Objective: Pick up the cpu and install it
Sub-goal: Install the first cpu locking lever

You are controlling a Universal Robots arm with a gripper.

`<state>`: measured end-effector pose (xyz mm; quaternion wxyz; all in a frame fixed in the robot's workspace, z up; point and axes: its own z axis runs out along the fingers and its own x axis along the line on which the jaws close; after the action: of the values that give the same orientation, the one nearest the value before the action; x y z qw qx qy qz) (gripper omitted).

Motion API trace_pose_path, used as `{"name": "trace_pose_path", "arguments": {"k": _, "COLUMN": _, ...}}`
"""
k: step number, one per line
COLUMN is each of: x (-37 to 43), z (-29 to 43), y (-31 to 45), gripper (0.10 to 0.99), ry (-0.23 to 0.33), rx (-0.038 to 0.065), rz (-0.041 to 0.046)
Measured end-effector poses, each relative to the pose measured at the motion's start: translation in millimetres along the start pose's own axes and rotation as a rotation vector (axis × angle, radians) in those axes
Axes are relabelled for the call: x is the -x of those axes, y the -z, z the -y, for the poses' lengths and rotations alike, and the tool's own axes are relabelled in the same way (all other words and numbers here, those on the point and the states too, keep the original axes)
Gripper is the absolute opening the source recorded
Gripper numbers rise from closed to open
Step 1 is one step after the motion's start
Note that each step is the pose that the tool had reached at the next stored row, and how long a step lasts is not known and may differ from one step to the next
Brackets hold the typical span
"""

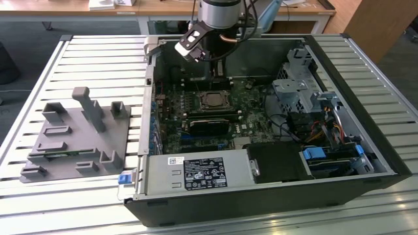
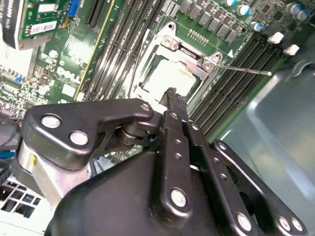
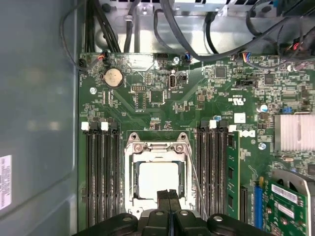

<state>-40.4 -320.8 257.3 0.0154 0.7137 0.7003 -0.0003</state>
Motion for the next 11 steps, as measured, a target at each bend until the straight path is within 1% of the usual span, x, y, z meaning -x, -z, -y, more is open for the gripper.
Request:
{"name": "trace_pose_path", "arguments": {"k": 6, "x": 0.3, "z": -0.3, "y": 13.6, "gripper": 0.106, "ry": 0.000, "rx": 0.000, "rz": 0.0000}}
{"name": "trace_pose_path", "arguments": {"k": 9, "x": 0.4, "z": -0.4, "y": 17.8, "gripper": 0.106, "ry": 0.000, "rx": 0.000, "rz": 0.0000}}
{"name": "trace_pose_path", "arguments": {"k": 11, "x": 0.3, "z": -0.4, "y": 18.1, "gripper": 0.106, "ry": 0.001, "rx": 0.000, "rz": 0.0011}}
